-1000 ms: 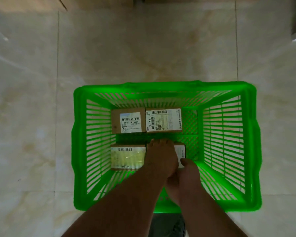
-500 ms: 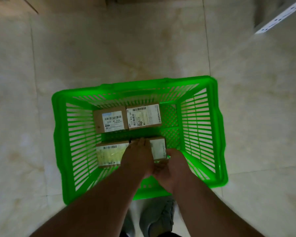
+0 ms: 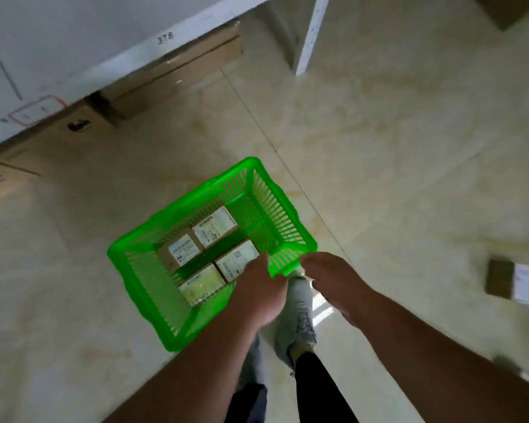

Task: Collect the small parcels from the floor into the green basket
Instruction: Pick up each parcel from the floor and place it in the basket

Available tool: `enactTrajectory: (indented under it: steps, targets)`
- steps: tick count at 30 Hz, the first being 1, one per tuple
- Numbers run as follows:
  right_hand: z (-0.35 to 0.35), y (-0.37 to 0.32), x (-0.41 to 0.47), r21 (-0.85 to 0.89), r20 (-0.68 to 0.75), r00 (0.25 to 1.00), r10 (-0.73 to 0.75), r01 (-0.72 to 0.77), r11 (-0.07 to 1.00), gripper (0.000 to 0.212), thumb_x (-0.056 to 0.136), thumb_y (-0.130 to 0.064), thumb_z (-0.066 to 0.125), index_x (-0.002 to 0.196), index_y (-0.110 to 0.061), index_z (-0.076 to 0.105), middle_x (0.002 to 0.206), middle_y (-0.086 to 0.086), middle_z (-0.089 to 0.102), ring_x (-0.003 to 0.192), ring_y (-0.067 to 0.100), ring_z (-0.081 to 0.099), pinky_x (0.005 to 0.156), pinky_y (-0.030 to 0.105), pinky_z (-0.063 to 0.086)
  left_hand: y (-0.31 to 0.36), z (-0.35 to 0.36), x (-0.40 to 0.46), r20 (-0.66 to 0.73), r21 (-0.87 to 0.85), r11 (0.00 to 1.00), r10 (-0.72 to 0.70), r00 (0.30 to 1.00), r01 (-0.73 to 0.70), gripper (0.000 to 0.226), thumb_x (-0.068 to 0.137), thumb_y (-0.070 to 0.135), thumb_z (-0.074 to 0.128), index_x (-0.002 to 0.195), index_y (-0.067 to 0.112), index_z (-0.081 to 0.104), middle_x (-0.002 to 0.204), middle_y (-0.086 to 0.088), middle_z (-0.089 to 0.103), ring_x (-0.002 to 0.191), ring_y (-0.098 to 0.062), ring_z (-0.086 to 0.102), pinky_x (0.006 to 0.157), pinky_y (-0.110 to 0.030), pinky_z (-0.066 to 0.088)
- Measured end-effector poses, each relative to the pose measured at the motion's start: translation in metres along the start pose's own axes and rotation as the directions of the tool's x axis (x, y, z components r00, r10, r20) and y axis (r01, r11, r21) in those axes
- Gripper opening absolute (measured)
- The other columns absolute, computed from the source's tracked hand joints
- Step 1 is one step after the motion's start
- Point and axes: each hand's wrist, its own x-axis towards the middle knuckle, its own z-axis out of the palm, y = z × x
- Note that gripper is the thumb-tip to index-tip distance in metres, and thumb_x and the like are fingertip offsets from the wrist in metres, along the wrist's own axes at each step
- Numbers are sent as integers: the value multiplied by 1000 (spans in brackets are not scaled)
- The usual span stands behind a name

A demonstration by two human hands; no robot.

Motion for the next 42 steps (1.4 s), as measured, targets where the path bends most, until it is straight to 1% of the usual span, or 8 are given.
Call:
enactTrajectory:
  steps: [6, 14, 19, 22, 26, 31, 36, 42]
  targets:
    - [-54, 96, -65, 87, -212, 972, 98, -81, 993, 15, 102, -39, 49, 106, -25, 52, 82, -13, 48, 98, 17, 51, 98, 37, 48, 55, 63, -49, 168, 59, 986, 147, 975, -158, 67, 100, 28, 48, 162, 17, 24, 167, -8, 28, 152, -22, 32, 122, -36, 28]
    - [-138, 262, -123, 90, -397, 896, 200, -179, 980, 30, 101, -39, 50, 72, -36, 45, 75, -10, 49, 65, 1, 43, 67, 20, 38, 105, 198, -107, 314, 159, 951, 206, 927, -266, 66, 98, 25, 50, 160, 21, 29, 164, -7, 35, 148, -19, 37, 121, -32, 31]
    - [-187, 369, -162, 375, -405, 828, 387, -236, 896, 33, 98, -26, 35, 79, -25, 63, 77, 1, 59, 69, 19, 60, 67, 25, 48, 132, 303, -148, 395, 239, 930, 169, 903, -278, 66, 99, 24, 48, 161, 19, 28, 165, -6, 33, 150, -19, 35, 122, -35, 29]
    - [-220, 433, -193, 180, -339, 883, 325, -278, 944, 59, 86, -19, 24, 129, -8, 62, 110, 24, 64, 106, 37, 64, 85, 35, 50, 148, 366, -179, 417, 286, 916, 146, 897, -282, 65, 98, 21, 48, 160, 19, 29, 164, -7, 35, 150, -19, 36, 122, -36, 31]
    - [-273, 499, -225, 257, -392, 834, 388, -306, 917, 29, 101, -33, 38, 89, -23, 62, 87, -1, 59, 78, 14, 58, 70, 21, 43, 168, 434, -216, 429, 317, 903, 136, 893, -290, 65, 98, 22, 49, 160, 20, 30, 164, -7, 36, 148, -19, 38, 120, -38, 34]
    - [-314, 574, -242, 82, -410, 837, 363, -363, 928, 49, 94, -11, 36, 139, -8, 55, 125, 22, 62, 119, 37, 60, 96, 37, 50, 183, 490, -237, 466, 358, 882, 116, 877, -307, 62, 101, 24, 46, 160, 22, 27, 165, -4, 33, 150, -17, 35, 120, -30, 25]
    - [-341, 591, -254, 300, -439, 786, 436, -329, 895, 12, 100, -36, 51, 103, -24, 54, 80, -9, 52, 88, 24, 54, 81, 32, 46, 198, 521, -228, 520, 363, 886, 65, 852, -289, 64, 101, 26, 46, 161, 22, 24, 166, -4, 29, 150, -18, 34, 122, -34, 27]
    - [-376, 611, -252, 93, -428, 833, 352, -347, 933, 17, 98, -38, 54, 84, -37, 46, 101, -6, 51, 97, 20, 50, 91, 31, 41, 214, 544, -225, 578, 350, 905, -6, 816, -241, 62, 102, 30, 42, 161, 26, 23, 167, -3, 29, 151, -17, 33, 119, -31, 24]
